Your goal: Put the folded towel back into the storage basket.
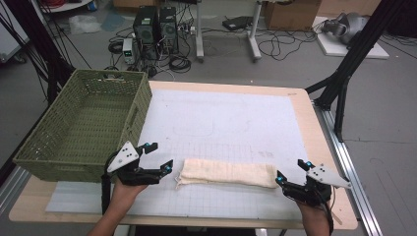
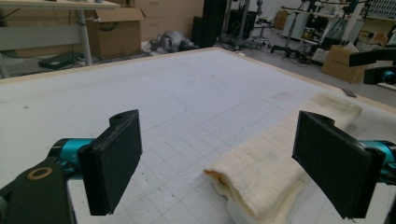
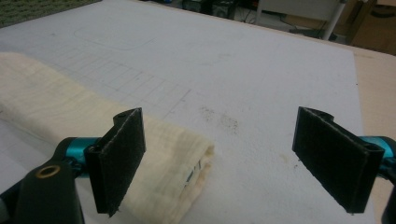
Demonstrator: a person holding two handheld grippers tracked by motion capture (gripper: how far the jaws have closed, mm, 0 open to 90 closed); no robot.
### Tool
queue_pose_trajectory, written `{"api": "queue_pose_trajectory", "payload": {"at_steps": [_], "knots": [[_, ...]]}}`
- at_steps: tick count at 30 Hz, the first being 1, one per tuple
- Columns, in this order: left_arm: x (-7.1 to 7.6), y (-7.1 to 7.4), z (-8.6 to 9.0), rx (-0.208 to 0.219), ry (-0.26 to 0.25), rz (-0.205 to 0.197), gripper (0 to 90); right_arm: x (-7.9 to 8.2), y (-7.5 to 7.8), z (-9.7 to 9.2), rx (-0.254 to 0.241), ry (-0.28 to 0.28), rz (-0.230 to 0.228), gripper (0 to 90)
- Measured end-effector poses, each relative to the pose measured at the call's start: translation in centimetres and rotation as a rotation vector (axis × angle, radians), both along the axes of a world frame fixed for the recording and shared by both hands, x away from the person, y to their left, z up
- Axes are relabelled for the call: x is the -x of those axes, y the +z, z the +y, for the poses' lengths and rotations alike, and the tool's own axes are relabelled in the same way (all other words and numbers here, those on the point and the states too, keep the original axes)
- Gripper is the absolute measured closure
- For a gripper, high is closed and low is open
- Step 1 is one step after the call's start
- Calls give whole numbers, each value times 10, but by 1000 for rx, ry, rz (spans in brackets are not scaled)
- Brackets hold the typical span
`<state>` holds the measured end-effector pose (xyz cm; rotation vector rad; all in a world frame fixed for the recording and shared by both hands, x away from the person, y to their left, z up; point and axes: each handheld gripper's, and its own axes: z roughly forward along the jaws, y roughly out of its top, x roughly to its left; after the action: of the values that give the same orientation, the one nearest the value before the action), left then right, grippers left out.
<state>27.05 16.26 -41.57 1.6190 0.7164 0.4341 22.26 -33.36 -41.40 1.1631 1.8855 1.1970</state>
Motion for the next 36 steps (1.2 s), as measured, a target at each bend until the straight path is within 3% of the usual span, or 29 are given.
{"api": "queue_pose_trajectory", "payload": {"at_steps": [22, 36], "knots": [[2, 0, -2, -15, -15, 18, 161, -4, -1, 2, 1, 5, 4, 160], [6, 10, -7, -13, -39, 28, 162, -5, -2, 2, 5, 5, 5, 160]]}}
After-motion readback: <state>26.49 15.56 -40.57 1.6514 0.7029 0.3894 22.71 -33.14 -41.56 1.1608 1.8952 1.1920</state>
